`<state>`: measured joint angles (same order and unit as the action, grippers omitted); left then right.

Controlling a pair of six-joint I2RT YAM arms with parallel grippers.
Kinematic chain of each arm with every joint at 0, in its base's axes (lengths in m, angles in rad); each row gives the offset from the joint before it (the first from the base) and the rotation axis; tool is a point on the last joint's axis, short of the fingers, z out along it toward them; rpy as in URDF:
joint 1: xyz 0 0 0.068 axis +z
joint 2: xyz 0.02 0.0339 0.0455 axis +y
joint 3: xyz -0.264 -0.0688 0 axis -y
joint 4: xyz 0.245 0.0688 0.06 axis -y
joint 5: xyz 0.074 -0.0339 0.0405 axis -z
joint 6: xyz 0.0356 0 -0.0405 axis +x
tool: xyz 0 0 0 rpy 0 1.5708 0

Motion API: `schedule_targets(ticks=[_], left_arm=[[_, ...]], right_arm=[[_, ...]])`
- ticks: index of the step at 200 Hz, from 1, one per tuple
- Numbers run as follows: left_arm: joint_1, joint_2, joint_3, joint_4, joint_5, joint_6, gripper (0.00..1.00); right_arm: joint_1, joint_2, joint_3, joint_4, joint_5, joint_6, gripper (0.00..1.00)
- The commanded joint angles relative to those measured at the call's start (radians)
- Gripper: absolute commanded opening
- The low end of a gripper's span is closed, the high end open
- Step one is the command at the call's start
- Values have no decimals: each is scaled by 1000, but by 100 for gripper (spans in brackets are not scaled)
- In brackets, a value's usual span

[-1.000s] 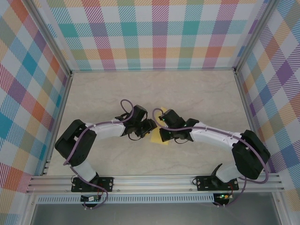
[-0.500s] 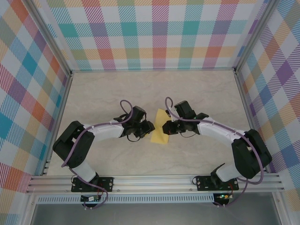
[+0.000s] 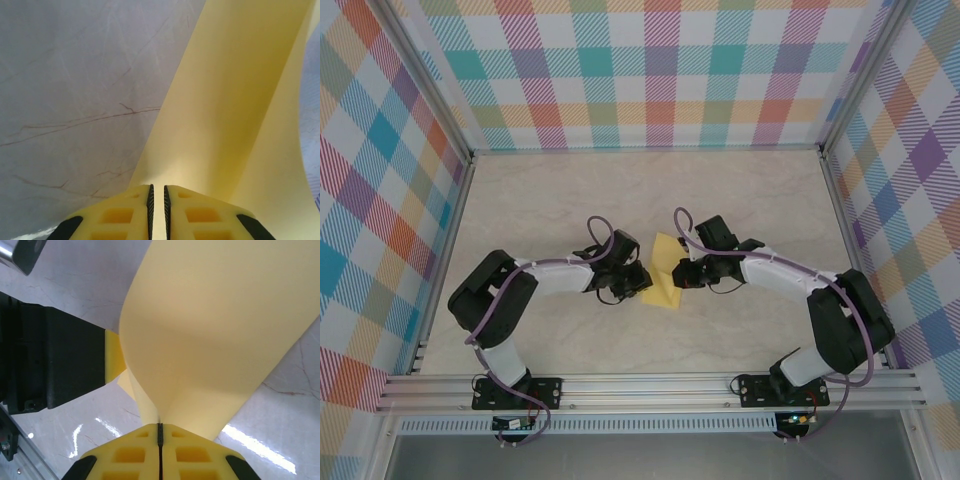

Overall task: Fold a paper plane with a square sheet of paper (pick it up from the middle)
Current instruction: Fold the triangle a second time at the center of the table.

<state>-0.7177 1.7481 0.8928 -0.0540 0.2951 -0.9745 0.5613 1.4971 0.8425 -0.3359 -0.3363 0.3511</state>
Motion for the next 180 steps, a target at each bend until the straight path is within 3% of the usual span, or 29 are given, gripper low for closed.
schedule_targets(ticks=[1, 180], left_arm=[[-26, 22, 28, -39, 16, 23, 14], [-30, 51, 35, -147, -44, 74, 11]], right_arm=[[-9, 20, 18, -35, 47, 10, 7], [-21, 202, 161, -144, 151, -74, 8]])
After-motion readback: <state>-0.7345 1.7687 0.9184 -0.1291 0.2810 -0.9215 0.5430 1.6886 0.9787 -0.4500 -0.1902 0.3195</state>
